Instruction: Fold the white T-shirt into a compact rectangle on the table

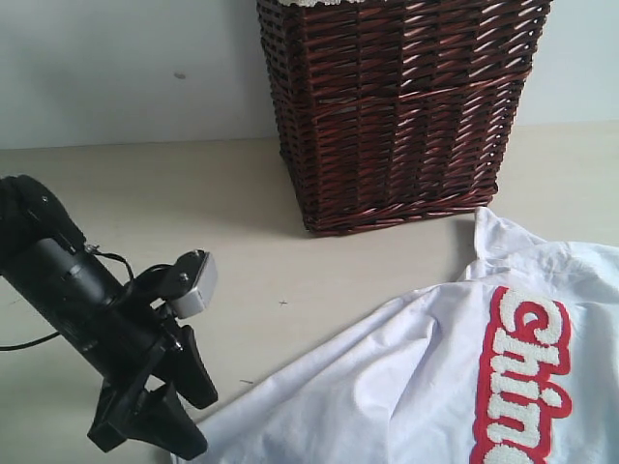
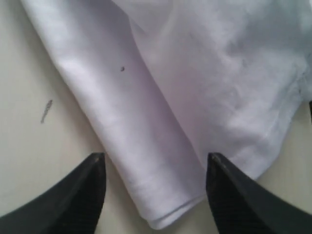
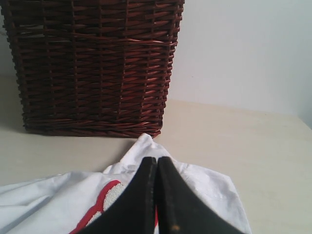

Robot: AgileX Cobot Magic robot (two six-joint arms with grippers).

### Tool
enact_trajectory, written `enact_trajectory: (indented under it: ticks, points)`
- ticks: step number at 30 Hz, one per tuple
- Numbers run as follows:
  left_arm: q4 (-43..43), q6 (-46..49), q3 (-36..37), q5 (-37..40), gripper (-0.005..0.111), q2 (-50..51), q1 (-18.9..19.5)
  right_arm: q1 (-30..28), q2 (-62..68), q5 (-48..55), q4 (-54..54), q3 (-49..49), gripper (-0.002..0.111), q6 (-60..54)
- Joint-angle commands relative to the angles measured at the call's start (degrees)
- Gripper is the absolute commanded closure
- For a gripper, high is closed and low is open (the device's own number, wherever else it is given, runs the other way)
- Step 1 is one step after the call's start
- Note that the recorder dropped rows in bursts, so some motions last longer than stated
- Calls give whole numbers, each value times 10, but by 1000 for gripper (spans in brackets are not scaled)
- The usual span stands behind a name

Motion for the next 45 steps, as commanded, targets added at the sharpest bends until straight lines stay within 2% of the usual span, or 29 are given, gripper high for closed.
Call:
enact_trajectory:
  ticks: [1, 3, 5, 11, 16, 19, 22, 28, 32, 33, 36, 38, 40, 41, 43, 45]
  points:
    - [4, -33, 14, -66, 48, 8, -37, -1, -4, -3, -3, 3, 108, -5]
    - [10, -53, 23, -113, 49, 8, -55, -1, -4, -3, -3, 3, 108, -5]
    - [15, -64, 30, -144, 58, 8, -69, -1, -4, -3, -3, 3, 108, -5]
    - [14, -67, 34, -178, 106, 8, -78, -1, -4, -3, -3, 3, 108, -5]
    - [26, -82, 34, -235, 107, -3, -77, -1, -4, -3, -3, 3, 108, -5]
    - [41, -90, 34, -297, 107, -36, -70, -1, -4, -3, -3, 3, 108, -5]
    - [46, -90, 21, -336, 107, -80, -45, -1, -4, -3, -3, 3, 108, -5]
    - [47, -88, -43, -336, 107, -117, 26, -1, -4, -3, -3, 3, 108, -5]
    - [63, -32, -78, -339, 107, -112, 45, -1, -4, -3, -3, 3, 108, -5]
    - [62, 10, -89, -356, 107, -106, 46, -1, -4, -3, -3, 3, 108, -5]
    - [25, 54, -110, -411, 107, -78, 42, -1, -4, -3, -3, 3, 108, -5]
    - [-19, 66, -126, -432, 97, -54, 42, -1, -4, -3, -5, 3, 108, -5]
    - [-61, 71, -141, -441, 74, -33, 42, -1, -4, -3, -5, 3, 108, -5]
    - [-97, 76, -150, -446, 57, -25, 42, -1, -4, -3, -5, 3, 108, -5]
    - [-169, 74, -152, -469, 38, -22, 42, -1, -4, -3, -5, 3, 108, -5]
    - [-188, 28, -134, -441, 42, -47, 45, -1, -4, -3, -5, 3, 108, -5]
